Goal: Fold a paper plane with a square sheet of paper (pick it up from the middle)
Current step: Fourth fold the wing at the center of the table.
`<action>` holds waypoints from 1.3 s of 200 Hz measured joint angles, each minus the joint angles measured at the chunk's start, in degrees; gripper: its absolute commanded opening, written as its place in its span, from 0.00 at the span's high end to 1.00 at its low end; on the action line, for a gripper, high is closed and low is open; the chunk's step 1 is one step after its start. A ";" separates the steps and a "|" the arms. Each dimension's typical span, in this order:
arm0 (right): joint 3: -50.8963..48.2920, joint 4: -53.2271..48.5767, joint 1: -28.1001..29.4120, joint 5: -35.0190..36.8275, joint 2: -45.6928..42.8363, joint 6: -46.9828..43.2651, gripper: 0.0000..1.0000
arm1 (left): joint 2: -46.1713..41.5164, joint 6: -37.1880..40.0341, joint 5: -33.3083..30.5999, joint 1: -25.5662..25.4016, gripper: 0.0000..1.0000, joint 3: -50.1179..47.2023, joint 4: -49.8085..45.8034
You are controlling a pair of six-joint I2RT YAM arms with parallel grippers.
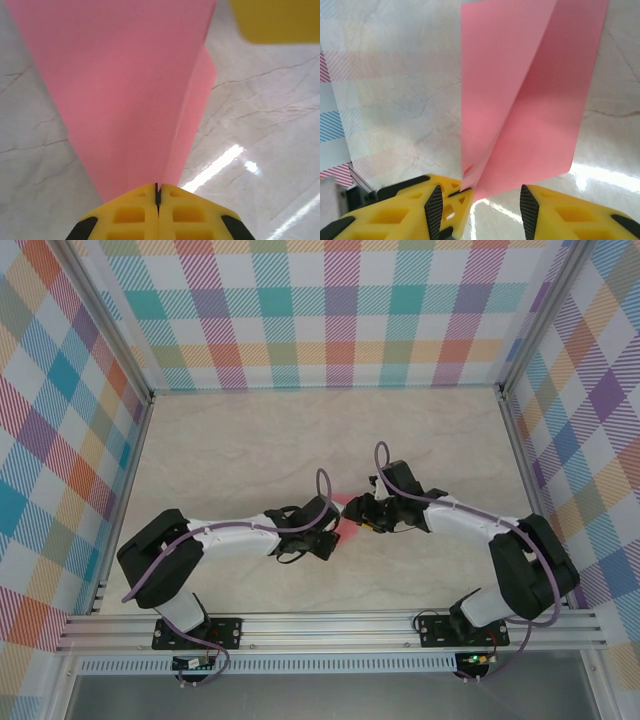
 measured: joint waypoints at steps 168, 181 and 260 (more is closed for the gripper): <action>-5.35 4.50 0.81 -5.86 -2.45 -2.51 0.68 | -2.19 -10.08 23.80 12.09 0.99 -14.21 19.89; -4.98 5.16 1.62 -6.38 -0.55 -2.49 0.69 | -2.21 -10.27 24.55 12.52 0.99 -14.38 20.17; 1.42 8.81 3.65 -7.87 8.52 -2.08 0.76 | -2.21 -11.54 28.09 14.49 0.99 -14.67 21.51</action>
